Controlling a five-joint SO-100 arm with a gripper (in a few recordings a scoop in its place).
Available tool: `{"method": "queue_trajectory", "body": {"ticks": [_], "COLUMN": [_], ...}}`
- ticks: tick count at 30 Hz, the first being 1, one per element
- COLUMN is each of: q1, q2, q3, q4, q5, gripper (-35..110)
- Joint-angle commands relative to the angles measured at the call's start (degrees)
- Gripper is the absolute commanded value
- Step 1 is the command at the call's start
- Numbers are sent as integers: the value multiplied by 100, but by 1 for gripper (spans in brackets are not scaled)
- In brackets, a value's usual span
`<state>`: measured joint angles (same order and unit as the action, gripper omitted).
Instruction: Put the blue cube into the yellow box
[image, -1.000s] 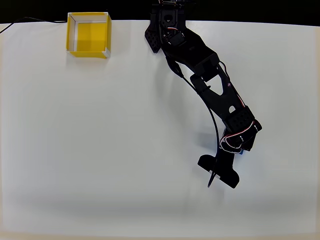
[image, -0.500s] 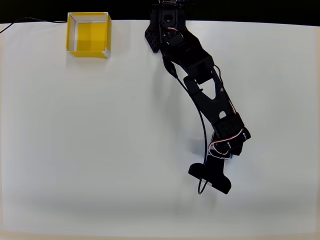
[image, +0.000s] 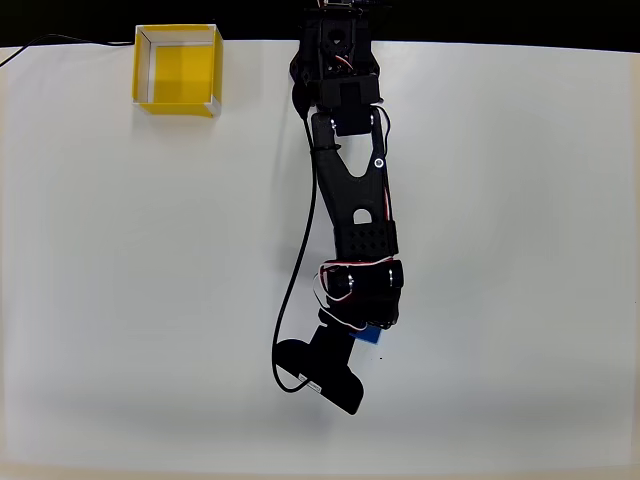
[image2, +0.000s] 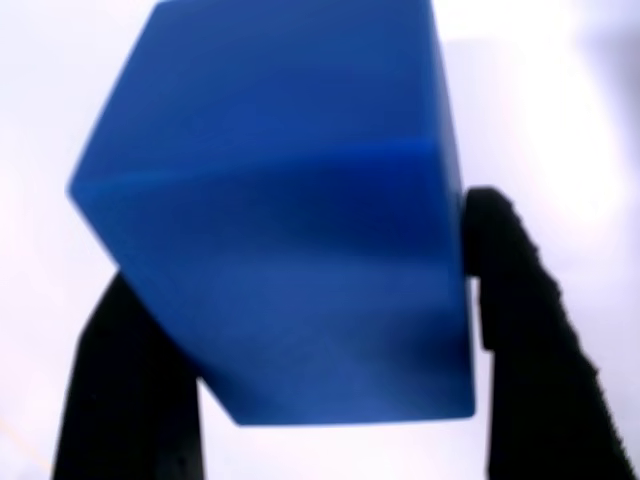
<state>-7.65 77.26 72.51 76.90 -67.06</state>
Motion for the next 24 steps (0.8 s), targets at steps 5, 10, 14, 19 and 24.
{"method": "queue_trajectory", "body": {"ticks": [5, 10, 14, 19, 24], "q1": [1072, 1995, 2830, 3867, 4746], "q2": [1907, 2259, 2338, 2417, 2610], "q3": [932, 1318, 1371, 1512, 1521], "q4": [-202, -325, -378, -536, -527], "q5": [-686, -1099, -1459, -1986, -2276], "gripper": [15, 15, 15, 16, 16]}}
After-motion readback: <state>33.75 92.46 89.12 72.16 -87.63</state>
